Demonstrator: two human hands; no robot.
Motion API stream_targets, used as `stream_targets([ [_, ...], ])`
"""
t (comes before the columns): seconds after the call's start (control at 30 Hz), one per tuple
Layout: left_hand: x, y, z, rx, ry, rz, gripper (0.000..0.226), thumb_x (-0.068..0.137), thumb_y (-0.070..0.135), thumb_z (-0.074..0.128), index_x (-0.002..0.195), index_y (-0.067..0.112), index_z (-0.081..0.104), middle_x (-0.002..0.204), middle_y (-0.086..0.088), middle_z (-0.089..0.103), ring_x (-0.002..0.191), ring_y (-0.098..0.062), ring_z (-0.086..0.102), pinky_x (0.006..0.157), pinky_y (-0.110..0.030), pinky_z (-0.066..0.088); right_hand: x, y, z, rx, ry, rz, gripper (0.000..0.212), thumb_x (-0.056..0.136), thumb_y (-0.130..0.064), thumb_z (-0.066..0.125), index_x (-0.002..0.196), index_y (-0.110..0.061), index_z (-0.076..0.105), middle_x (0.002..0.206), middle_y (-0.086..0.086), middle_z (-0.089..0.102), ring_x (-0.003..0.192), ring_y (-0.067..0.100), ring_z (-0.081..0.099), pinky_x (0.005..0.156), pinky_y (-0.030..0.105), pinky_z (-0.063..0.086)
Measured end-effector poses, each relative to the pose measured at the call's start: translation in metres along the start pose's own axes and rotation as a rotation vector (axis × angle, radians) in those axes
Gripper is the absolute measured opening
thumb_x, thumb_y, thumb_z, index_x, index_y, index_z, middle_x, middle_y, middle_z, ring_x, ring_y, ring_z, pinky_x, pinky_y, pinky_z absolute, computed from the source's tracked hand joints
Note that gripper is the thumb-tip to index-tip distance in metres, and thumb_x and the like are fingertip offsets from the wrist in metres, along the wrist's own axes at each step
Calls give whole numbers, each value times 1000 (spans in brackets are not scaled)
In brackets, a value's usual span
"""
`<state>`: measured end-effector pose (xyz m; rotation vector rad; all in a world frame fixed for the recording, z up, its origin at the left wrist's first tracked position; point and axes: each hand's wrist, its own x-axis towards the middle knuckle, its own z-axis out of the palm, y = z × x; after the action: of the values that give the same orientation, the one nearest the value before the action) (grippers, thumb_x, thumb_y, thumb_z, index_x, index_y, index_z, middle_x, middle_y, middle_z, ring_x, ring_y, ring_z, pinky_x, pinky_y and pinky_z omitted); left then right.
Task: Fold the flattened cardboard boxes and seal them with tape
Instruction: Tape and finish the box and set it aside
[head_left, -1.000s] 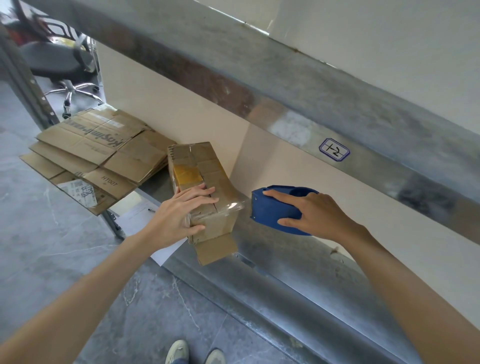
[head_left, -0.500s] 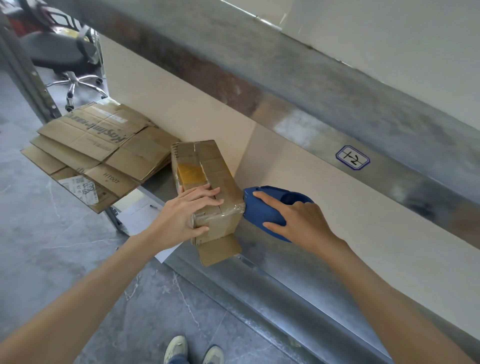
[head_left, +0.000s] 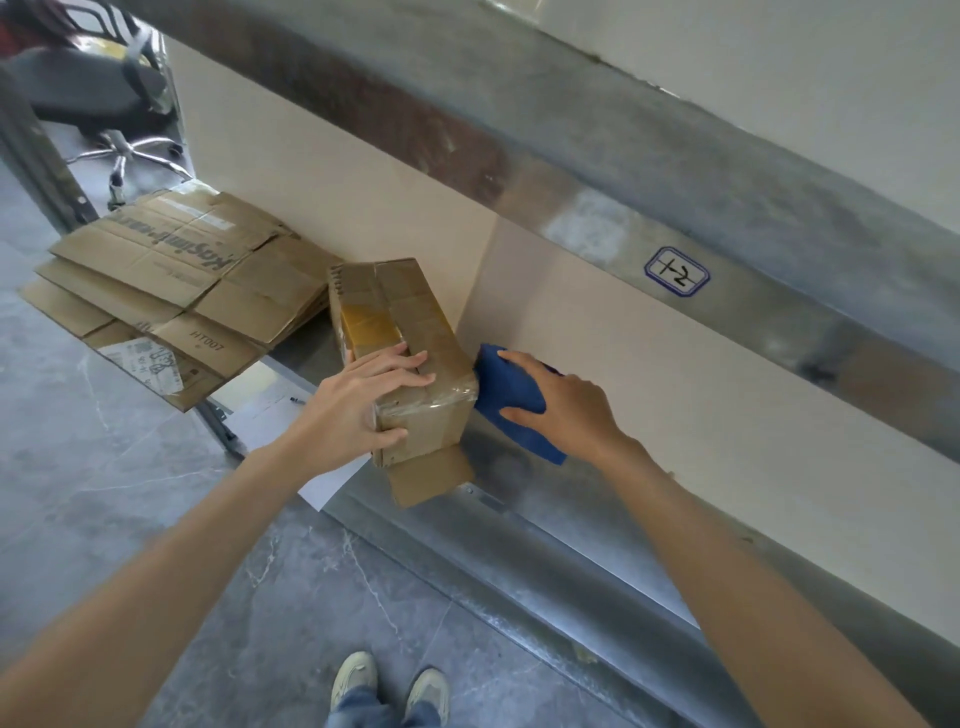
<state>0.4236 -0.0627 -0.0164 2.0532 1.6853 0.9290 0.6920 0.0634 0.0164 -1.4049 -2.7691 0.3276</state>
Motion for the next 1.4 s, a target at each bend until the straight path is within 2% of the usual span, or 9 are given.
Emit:
stream_targets([
  [0.07,-1,1,2,4,8,-2,70,76,17,85,138,34,56,152,18,42,149,-3,22,117,-30,19,-5,15,15,108,-14,65,64,92,-54,60,146,-50,26,101,-4,66,78,26,63,61,32,41],
  [0.2,-1,4,6,23,21,-8,71,78,18,84,140,32,53,154,14,40,150,-3,17,116,-20,4,-16,43,42,190,3,165,62,92,-55,61,142,-49,25,84,-6,62,62,20,58,59,31,39],
  [0.47,-1,11,4,64,35,-7,72,78,20,84,142,29,51,154,17,37,149,-2,19,117,-20,6,-19,66,71,221,72,177,66,89,-59,61,141,-54,21,102,-3,69,61,14,52,64,31,42],
  [0.57,-2,11,3,90,35,-11,73,79,22,83,143,28,49,155,19,34,149,-2,18,117,-24,9,-22,68,76,312,45,158,69,90,-57,62,145,-54,20,126,-3,64,76,18,58,69,31,42],
  [0.67,-3,11,3,93,27,-17,71,79,22,83,141,26,49,155,17,34,150,-4,18,122,-38,12,-24,70,74,394,22,124,69,91,-54,62,146,-56,20,141,-5,54,112,23,59,83,28,40],
  [0.8,-3,10,6,70,13,-15,70,80,20,82,141,25,49,157,13,34,151,-5,16,123,-53,14,-27,68,66,366,-27,128,74,92,-52,62,150,-55,15,124,0,47,108,24,53,85,30,38],
  [0.97,-4,9,7,104,112,35,68,75,24,85,137,24,56,153,2,37,153,-18,9,120,-44,20,-35,67,45,277,-108,92,78,93,-57,56,152,-55,5,113,-1,48,98,22,53,84,34,46],
  [1.27,-13,11,11,82,110,4,72,88,58,62,148,22,45,155,8,39,151,-10,18,123,-37,21,-12,6,-2,201,176,-240,67,90,-51,65,149,-34,38,134,-8,48,122,13,44,95,30,44],
  [1.4,-12,11,11,65,140,0,60,90,49,64,142,20,51,151,8,44,149,-11,25,120,-38,28,8,-34,-3,172,157,-411,70,86,-49,70,147,-26,46,146,-4,46,130,16,41,103,30,36],
])
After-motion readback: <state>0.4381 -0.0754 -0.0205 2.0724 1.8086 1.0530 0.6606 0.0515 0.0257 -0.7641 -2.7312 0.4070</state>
